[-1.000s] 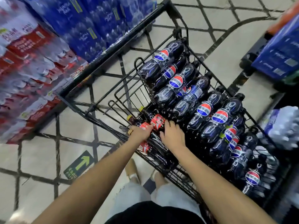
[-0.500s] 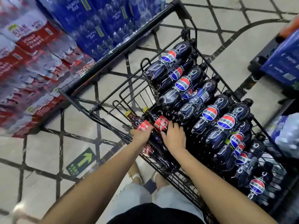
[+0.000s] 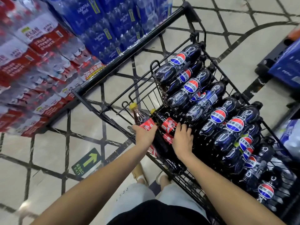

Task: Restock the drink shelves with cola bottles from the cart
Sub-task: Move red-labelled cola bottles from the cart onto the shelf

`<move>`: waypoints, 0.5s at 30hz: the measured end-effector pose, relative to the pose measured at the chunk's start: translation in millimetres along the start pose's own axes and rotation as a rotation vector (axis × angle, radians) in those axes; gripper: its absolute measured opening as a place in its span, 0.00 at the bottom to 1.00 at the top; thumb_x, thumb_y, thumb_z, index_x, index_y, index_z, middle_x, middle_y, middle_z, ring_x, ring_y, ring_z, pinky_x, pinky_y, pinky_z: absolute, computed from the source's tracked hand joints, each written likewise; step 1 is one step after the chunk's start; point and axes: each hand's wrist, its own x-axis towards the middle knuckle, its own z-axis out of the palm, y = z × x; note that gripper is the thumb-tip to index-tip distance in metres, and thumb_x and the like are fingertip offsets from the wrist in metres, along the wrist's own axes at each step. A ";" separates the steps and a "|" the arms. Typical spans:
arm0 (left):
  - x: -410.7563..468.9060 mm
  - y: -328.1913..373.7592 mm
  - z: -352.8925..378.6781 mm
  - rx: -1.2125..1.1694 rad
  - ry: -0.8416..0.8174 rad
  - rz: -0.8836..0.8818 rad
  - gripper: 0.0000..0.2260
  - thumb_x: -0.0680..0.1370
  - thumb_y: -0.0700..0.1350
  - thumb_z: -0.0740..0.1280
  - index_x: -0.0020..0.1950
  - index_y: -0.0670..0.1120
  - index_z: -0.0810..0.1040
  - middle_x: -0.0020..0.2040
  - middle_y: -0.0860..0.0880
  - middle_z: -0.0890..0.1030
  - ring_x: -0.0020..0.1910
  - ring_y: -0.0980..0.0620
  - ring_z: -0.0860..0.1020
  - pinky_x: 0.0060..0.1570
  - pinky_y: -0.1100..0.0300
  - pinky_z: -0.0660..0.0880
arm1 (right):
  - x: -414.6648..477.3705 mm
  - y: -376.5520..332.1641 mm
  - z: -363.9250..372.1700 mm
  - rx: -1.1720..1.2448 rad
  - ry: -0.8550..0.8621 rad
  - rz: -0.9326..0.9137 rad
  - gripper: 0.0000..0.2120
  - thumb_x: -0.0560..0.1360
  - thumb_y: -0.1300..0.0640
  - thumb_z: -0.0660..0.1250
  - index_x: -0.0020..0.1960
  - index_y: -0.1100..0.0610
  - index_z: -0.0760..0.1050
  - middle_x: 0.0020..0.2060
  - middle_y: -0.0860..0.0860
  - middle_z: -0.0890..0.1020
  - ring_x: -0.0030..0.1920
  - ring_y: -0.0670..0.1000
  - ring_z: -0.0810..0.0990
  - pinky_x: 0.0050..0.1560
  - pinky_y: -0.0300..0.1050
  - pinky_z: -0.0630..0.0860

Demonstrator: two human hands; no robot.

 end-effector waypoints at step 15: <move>8.5 -5.8 -32.6 -0.009 -0.038 0.300 0.30 0.75 0.47 0.71 0.66 0.43 0.54 0.44 0.52 0.75 0.41 0.58 0.76 0.41 0.59 0.74 | -10.9 7.5 9.3 -0.130 0.080 -0.080 0.38 0.73 0.57 0.72 0.75 0.60 0.55 0.67 0.57 0.66 0.66 0.57 0.65 0.64 0.51 0.68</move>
